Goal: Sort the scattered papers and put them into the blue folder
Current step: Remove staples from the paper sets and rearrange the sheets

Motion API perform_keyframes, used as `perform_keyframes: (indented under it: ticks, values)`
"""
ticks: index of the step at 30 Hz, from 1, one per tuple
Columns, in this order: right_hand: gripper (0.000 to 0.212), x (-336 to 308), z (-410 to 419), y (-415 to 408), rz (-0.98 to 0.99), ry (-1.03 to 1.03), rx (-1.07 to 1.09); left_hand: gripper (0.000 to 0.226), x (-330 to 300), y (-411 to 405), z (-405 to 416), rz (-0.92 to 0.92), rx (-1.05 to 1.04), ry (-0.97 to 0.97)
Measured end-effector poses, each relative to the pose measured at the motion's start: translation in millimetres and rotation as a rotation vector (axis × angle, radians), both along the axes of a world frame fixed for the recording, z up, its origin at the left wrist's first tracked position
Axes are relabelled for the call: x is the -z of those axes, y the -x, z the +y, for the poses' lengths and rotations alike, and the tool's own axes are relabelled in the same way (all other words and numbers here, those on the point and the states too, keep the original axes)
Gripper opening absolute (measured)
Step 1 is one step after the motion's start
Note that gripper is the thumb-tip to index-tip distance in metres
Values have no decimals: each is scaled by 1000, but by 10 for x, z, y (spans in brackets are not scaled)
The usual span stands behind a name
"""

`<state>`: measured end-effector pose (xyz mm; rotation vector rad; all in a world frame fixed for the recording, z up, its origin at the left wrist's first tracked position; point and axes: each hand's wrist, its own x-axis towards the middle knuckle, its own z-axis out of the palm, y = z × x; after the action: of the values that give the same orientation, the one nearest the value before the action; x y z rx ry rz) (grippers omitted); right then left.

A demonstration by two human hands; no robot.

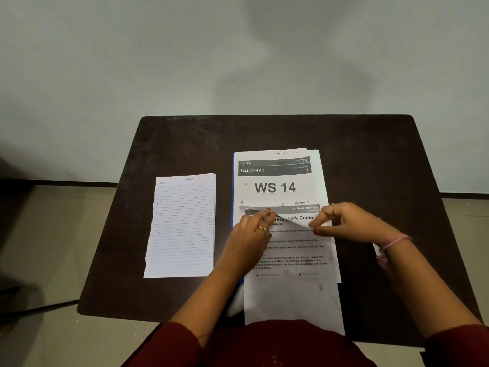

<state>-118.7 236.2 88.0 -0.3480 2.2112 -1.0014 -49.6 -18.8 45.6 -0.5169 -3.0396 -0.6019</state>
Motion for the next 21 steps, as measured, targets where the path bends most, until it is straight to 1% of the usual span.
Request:
perform_keyframes:
  ticks: [2, 3, 4, 6, 9, 12, 14, 16, 18, 21]
  values:
    - [14, -81, 41, -8, -178, 120, 5, 48, 6, -7, 36, 57, 29, 33]
    - [12, -114, 53, 1, -235, 178, 18, 51, -7, -4, 49, 72, 35, 41]
    - [9, -139, 53, 15, -276, 229, 34, 51, -16, -3, 51, 82, 41, 50]
    - [12, -145, 36, 65, -298, 290, 87, 50, -34, -2, 57, 81, 45, 79]
    - [10, -34, 2, 184, -266, 247, 189, 51, -8, -4, 72, 58, 59, 145]
    - [11, 92, -54, 311, -293, 173, 178, 54, 29, 18, 96, 43, 58, 131]
    - [20, 135, -117, 342, -350, 139, 115, 58, 7, 45, 142, 46, 23, 72]
    - [34, 161, -181, 347, -372, 118, 47, 61, -38, 77, 190, 44, -7, 16]
    - [46, 182, -234, 333, -396, 95, 5, 64, -36, 103, 213, 40, -8, 10]
    - [55, 179, -278, 309, -417, 39, 3, 74, 10, 137, 195, 25, 14, 32]
